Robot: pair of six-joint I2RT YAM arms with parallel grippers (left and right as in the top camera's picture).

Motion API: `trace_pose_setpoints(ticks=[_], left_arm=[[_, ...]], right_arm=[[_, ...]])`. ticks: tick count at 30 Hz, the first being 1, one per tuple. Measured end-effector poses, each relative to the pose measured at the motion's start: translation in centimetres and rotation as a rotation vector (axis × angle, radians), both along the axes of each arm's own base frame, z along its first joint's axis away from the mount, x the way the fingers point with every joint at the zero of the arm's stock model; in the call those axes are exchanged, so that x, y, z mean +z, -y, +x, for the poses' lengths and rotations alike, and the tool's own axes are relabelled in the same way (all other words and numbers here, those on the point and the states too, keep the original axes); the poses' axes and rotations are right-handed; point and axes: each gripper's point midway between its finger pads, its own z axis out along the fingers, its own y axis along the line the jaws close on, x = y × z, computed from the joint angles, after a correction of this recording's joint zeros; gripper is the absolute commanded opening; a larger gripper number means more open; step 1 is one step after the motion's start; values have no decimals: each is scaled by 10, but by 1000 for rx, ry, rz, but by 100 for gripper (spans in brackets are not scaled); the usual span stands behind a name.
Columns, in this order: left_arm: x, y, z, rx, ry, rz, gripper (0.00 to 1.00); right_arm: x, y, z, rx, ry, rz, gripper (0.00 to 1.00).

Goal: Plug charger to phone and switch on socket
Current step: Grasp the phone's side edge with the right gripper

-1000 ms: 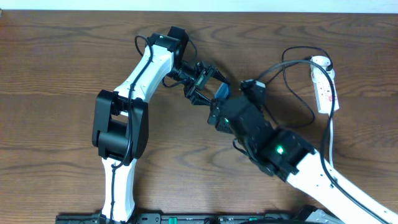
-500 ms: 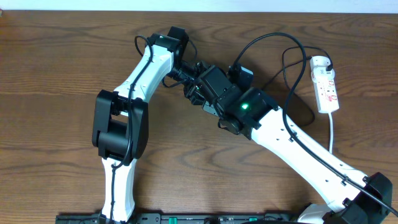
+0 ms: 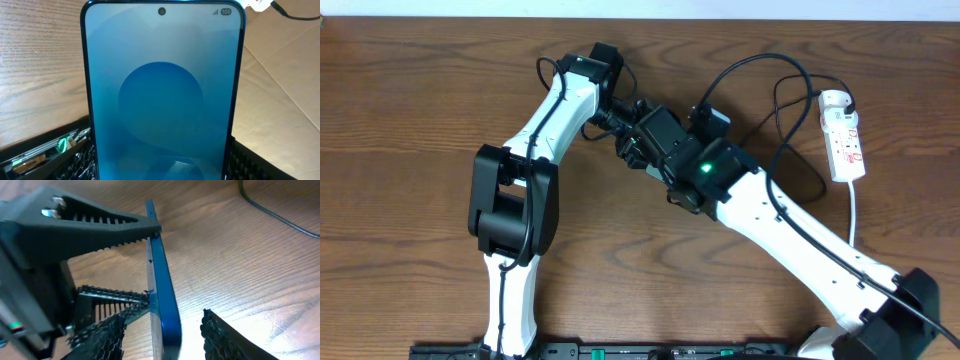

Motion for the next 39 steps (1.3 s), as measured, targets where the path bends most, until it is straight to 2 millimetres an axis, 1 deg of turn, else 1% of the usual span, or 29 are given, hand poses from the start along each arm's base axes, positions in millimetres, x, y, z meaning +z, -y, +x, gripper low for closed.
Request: trace_pose_setpoints(ticks=[4,6,12,23,25,27,29,31,37,39], left_arm=[[0,0,0,0,0,0,75],[0,0,0,0,0,0,75],[0,0,0,0,0,0,75],[0,0,0,0,0,0,75],[0,0,0,0,0,0,75],[0,0,0,0,0,0,75],[0,0,0,0,0,0,75],[0,0,0,0,0,0,75],[0,0,0,0,0,0,75],[0,0,0,0,0,0,75]], right_arm=[[-13,-3,4,-3,-17,-19,36],[-13,-5,5,-4,-10,-12,33],[-9,-1,10,-19,21,-29,33],[-9,-1,11,-21,23,-31,35],[-9,0,11,-21,24,-32,34],[-12,-1,11,-21,19,-38,31],[-24,-1,12,-22,-2,-61,29],[-31,-2,13,-21,-16,-75,26],[-32,-2,13,-28,-16,-71,14],[-32,-3,14,-28,-13,-66,14]])
